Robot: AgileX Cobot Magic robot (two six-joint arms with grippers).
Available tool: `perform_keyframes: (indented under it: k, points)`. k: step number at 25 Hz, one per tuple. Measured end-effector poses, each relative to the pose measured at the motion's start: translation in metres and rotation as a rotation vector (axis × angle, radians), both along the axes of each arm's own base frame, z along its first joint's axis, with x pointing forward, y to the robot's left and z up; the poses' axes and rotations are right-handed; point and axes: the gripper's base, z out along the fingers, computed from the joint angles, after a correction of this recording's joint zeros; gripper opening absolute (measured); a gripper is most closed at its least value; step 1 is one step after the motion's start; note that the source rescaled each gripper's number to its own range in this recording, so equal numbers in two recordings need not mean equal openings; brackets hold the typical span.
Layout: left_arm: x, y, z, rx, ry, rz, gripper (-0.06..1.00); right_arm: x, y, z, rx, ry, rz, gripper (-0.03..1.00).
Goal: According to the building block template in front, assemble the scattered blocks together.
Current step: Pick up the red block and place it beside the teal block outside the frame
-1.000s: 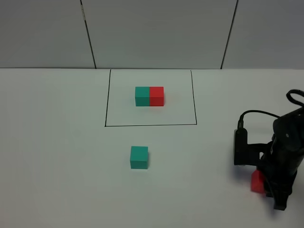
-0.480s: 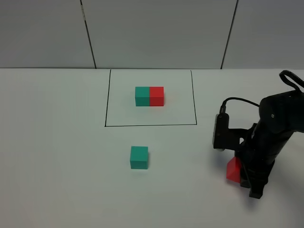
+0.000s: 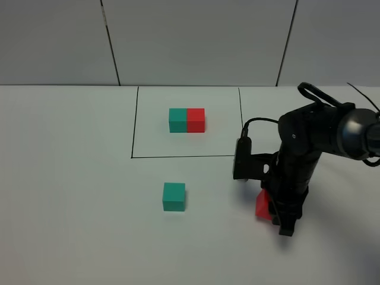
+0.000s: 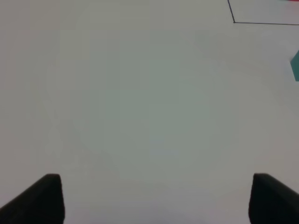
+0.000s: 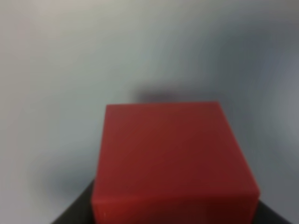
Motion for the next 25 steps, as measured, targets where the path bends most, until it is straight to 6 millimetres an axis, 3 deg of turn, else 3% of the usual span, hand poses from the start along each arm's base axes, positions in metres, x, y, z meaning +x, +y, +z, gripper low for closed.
perform_keyframes:
  k: [10,25]
  points:
    - [0.000,0.000,0.000,-0.001,0.000,0.000,0.88,0.007,0.032,-0.021,-0.044,0.012,0.070,0.01]
    - [0.000,0.000,0.000,-0.001,0.000,0.000,0.88,0.012,0.069,-0.023,-0.058,0.007,0.113,0.00]
